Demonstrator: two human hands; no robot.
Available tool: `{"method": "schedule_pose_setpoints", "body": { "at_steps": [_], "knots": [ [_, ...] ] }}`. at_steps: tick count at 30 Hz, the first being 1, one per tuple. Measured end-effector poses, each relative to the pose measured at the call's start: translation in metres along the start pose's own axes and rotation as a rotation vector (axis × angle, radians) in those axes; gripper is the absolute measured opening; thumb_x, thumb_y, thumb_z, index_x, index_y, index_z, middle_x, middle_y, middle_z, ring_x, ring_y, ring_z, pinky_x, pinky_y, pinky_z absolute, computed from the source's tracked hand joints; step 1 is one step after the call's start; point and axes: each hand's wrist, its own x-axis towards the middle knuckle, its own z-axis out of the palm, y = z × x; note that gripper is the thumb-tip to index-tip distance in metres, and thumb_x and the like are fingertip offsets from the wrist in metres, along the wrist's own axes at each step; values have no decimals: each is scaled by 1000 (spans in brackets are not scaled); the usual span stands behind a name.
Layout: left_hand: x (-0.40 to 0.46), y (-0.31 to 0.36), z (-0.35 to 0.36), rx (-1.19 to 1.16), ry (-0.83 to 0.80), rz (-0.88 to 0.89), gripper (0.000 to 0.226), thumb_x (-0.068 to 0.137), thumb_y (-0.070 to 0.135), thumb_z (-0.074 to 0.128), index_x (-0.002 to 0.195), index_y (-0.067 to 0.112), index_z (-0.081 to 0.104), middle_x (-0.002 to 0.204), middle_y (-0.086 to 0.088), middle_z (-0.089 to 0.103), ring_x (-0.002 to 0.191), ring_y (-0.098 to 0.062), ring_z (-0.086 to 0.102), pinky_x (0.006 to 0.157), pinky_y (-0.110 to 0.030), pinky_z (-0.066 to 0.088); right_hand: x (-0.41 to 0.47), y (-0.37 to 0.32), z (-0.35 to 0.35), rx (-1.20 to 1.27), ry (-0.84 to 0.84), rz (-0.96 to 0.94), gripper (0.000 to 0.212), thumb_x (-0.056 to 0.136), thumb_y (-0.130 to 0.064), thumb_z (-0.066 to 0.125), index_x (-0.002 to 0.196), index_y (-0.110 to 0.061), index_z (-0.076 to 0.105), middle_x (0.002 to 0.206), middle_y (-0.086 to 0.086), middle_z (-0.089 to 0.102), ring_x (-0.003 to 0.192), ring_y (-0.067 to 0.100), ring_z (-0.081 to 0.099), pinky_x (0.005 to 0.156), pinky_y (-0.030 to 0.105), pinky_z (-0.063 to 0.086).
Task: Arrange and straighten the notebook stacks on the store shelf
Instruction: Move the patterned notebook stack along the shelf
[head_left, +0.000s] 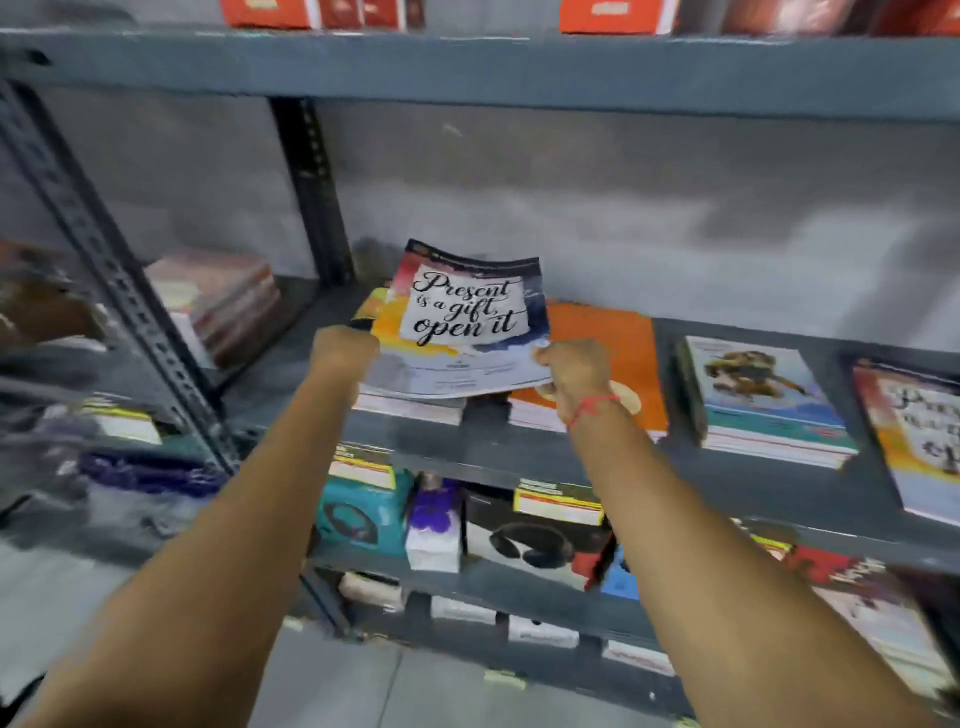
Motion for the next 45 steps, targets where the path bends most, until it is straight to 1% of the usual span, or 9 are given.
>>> {"method": "schedule_pose_setpoints", "body": {
  "at_steps": [4,7,10,14,20,32,39,42,45],
  "knots": [
    [22,-40,-13,42,-28,-126,32,94,7,43,124,6,57,131,-8,59,122,-26,55,97,-33,46,17,6,61,-94,54,-64,34,80,-3,63,51,-9,48,75,13,55,81,18,49,65,29,36],
    [38,-52,-10,62,16,-124,33,94,5,40,123,4,56,129,-10,59,119,-26,57,93,-33,49,28,16,83,-203,34,-94,16,81,-5,60,85,9,68,83,16,58,82,21,53,65,30,40],
    [63,-74,7,-43,-13,-168,32,90,5,44,118,5,61,126,-14,60,118,-31,56,96,-39,48,36,28,96,-314,28,-90,13,82,-8,57,89,-1,65,82,13,57,80,23,54,60,26,37],
    [108,-117,37,29,-19,-169,36,81,26,46,109,14,65,125,-18,61,116,-40,52,98,-48,42,40,42,103,-458,32,-39,37,83,-11,56,118,0,51,120,19,62,107,37,59,75,33,45],
    [73,-80,18,101,27,-315,47,95,26,37,133,-2,41,144,-23,35,135,-38,27,113,-50,19,34,40,103,-628,35,-165,38,86,-5,44,124,-3,39,130,20,50,115,41,54,90,43,47],
    [-20,99,80,-145,433,228,36,83,21,41,91,5,72,99,-30,65,94,-44,57,79,-43,49,46,17,-63,-353,314,-301,24,88,-21,49,104,-5,57,112,18,66,106,35,60,77,32,44],
    [-140,261,189,-542,-37,436,34,89,17,47,57,13,59,68,-23,57,72,-17,52,57,-29,30,52,53,-253,-529,558,-278,28,89,-24,44,102,-5,60,109,22,67,103,38,63,76,37,49],
    [-183,310,237,-669,-368,332,34,89,15,49,56,22,53,81,-17,63,76,-19,54,76,-29,49,52,74,-331,-507,638,-147,28,90,-22,46,108,-4,59,116,21,65,107,37,61,80,35,47],
    [-216,342,274,-615,-538,327,30,87,13,48,61,3,60,85,-36,61,73,-23,50,74,-30,42,50,99,-389,-512,619,3,30,87,-15,47,113,-2,57,120,22,63,110,37,59,86,36,47]
  ]
}}
